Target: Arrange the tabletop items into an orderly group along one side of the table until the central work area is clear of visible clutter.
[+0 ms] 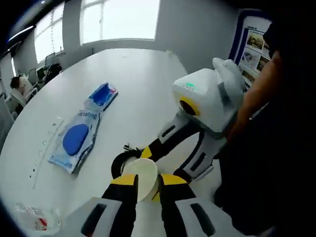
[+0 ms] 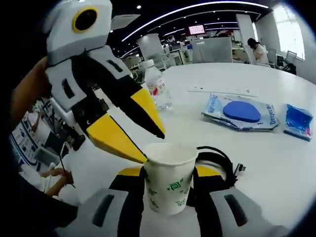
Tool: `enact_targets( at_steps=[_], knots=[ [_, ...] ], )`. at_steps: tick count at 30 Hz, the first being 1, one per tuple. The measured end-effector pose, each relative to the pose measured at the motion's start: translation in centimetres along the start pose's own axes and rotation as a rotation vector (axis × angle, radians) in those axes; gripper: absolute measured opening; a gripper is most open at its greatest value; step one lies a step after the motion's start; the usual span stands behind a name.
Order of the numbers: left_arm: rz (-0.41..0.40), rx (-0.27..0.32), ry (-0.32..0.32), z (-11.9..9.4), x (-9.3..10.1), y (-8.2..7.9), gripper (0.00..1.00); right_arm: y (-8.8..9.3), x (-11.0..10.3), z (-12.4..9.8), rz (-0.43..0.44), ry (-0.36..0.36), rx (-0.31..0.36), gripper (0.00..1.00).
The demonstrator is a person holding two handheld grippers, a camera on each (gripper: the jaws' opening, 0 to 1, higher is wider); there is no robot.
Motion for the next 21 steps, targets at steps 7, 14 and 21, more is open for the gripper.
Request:
enact_targets(
  at_steps=[7,14,21],
  knots=[
    [-0.022,-0.048,0.061,0.9,0.3,-0.2,0.03,-0.1,-0.2,-0.2,-0.022,-0.001,0.007,0.34],
    [-0.049,-0.057,0.075,0.9,0.3,0.0,0.0,-0.1,-0.2,-0.4,-0.038,-0.002,0.014,0.34],
    [-0.033,-0.071,0.049,0.1,0.2,0.3,0.0,-0.2,-0.2,-1.1,-0.074,-0.005,0.048,0.5]
  ],
)
Point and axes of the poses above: the point that each gripper's makers call its tool centre point, and the gripper's own axes: z roughly forward along the fingers, x roughly to its right, y roughly out of its underside, the point moved 10 cm from there along -z, roughly backward along the fingers, and after that the axes turned 6 degrees about y, right-handed, at the moved point
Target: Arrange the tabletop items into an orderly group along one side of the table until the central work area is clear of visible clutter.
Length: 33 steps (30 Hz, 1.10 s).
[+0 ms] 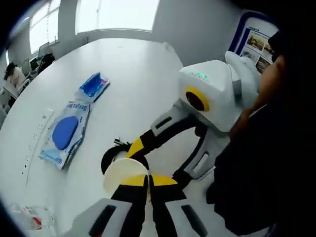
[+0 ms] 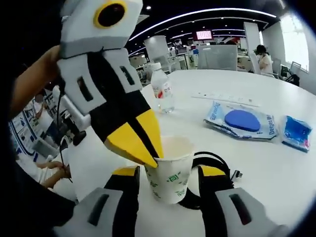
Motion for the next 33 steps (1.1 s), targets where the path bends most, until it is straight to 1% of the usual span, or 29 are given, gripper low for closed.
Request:
enact_targets(
  at_steps=[4,5,6,7,8,10,12,15,19,24,27,33],
  knots=[
    [0.023,-0.006,-0.046,-0.8,-0.4,0.1,0.0,-0.2,0.0,-0.6,-0.007,0.002,0.033,0.61],
    [0.03,-0.009,-0.061,-1.0,-0.5,0.2,0.0,-0.3,0.0,-0.8,-0.013,0.008,0.044,0.68],
    [0.032,-0.012,-0.064,-1.0,-0.5,0.2,0.0,-0.5,0.1,-0.9,-0.029,0.023,0.068,0.78],
    [0.037,-0.019,-0.073,-1.3,-0.5,0.2,0.0,-0.6,0.1,-1.0,-0.033,0.027,0.071,0.83],
    [0.035,-0.019,-0.072,-1.5,-0.6,0.3,0.0,-0.8,0.2,-1.2,-0.036,0.026,0.082,0.85],
    [0.039,-0.013,-0.08,-1.8,-0.9,0.4,0.0,-1.0,0.3,-1.6,-0.045,0.033,0.097,0.86],
    [0.042,-0.008,-0.093,-2.1,-1.3,0.5,0.0,-1.3,0.6,-1.9,-0.047,0.047,0.119,0.9],
    [0.047,0.002,-0.118,-2.7,-1.7,0.5,0.0,-1.5,1.1,-2.3,-0.046,0.065,0.126,0.93],
    [0.078,0.025,-0.187,-3.7,-2.9,0.8,0.0,-1.3,2.3,-3.4,-0.036,0.118,0.145,0.99],
    [0.115,-0.001,-0.276,-4.3,-4.6,1.6,0.0,-1.1,3.8,-5.0,-0.016,0.164,0.158,0.99],
    [0.111,-0.008,-0.296,-4.4,-5.5,2.0,0.0,-0.7,5.1,-6.1,0.018,0.206,0.167,0.99],
    [0.104,-0.031,-0.337,-4.3,-7.8,2.6,0.0,-0.2,7.3,-7.5,0.05,0.269,0.178,0.99]
  ],
)
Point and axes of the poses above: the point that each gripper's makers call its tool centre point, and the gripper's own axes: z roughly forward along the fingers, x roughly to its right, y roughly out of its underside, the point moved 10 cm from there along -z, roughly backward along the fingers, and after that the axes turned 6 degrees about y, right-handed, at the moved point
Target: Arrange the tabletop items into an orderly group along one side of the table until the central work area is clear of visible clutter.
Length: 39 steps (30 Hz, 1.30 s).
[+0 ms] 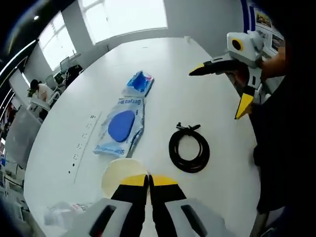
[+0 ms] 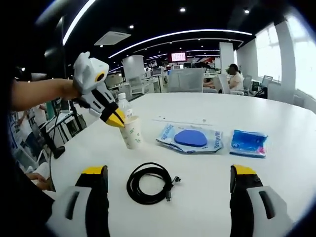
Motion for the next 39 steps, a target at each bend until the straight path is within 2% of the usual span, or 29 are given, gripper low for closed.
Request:
enact_targets(
  at_steps=[7,14,17,22,29,39],
  knots=[
    [-0.022,-0.037,-0.034,1.1,-2.9,0.3,0.0,-0.2,2.6,-0.9,0.019,0.068,0.011,0.99],
    [-0.07,-0.059,-0.087,1.3,-5.4,0.4,0.0,0.7,4.9,-1.6,0.044,0.127,-0.002,0.99],
    [-0.092,-0.088,-0.1,1.2,-5.8,0.5,0.0,0.9,5.4,-1.8,0.05,0.143,0.002,0.99],
    [-0.109,-0.1,-0.103,1.4,-6.3,0.5,0.0,1.3,5.6,-1.6,0.053,0.147,-0.01,0.99],
    [-0.088,-0.136,-0.12,2.2,-7.2,1.4,0.0,1.4,5.8,-1.6,0.049,0.148,-0.014,0.98],
    [-0.08,-0.143,-0.135,3.0,-6.9,1.1,0.0,2.0,5.8,-1.4,0.046,0.142,-0.036,0.97]
  ],
)
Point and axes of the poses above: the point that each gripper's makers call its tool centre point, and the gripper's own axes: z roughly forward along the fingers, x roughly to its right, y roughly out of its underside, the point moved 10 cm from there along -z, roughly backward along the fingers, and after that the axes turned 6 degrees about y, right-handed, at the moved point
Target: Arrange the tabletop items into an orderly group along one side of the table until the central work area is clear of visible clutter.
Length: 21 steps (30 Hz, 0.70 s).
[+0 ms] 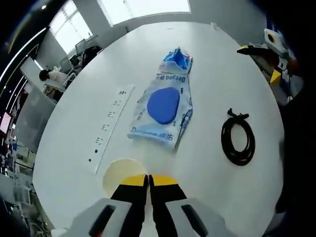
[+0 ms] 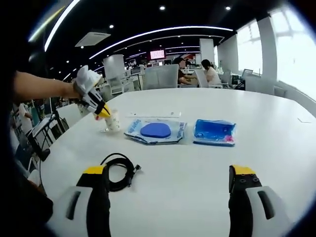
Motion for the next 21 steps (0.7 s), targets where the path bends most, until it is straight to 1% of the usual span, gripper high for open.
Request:
enact_targets(
  at_steps=[1,4,6,10,12,14,17,19,21],
  knots=[
    [0.013,0.006,-0.005,0.1,0.0,0.1,0.0,0.0,0.0,0.0,0.001,-0.001,-0.004,0.97],
    [0.007,0.005,0.014,0.4,-0.1,0.6,0.0,0.2,0.0,0.1,-0.001,0.0,-0.009,0.97],
    [0.007,0.003,0.009,0.6,-0.1,0.9,0.0,0.2,0.0,0.1,-0.001,-0.002,-0.012,0.97],
    [-0.003,0.013,-0.004,0.6,-0.2,1.1,0.06,0.2,0.0,0.2,0.0,-0.002,-0.014,0.97],
    [-0.014,0.042,-0.011,0.2,-0.3,1.0,0.09,0.1,0.0,0.3,0.001,-0.006,-0.012,0.97],
    [-0.019,0.052,-0.018,-0.2,-0.4,0.9,0.12,-0.1,-0.1,0.4,0.001,-0.01,-0.01,0.97],
    [-0.03,0.081,-0.053,-1.2,-0.3,0.4,0.15,-0.4,-0.1,0.6,0.007,-0.015,0.0,0.97],
    [-0.041,0.116,-0.086,-1.9,-0.3,0.1,0.2,-0.7,-0.1,0.7,0.01,-0.018,0.005,0.98],
    [-0.058,0.131,-0.105,-2.4,-0.3,0.1,0.24,-0.8,0.0,0.8,0.011,-0.019,0.012,0.98]
  ],
)
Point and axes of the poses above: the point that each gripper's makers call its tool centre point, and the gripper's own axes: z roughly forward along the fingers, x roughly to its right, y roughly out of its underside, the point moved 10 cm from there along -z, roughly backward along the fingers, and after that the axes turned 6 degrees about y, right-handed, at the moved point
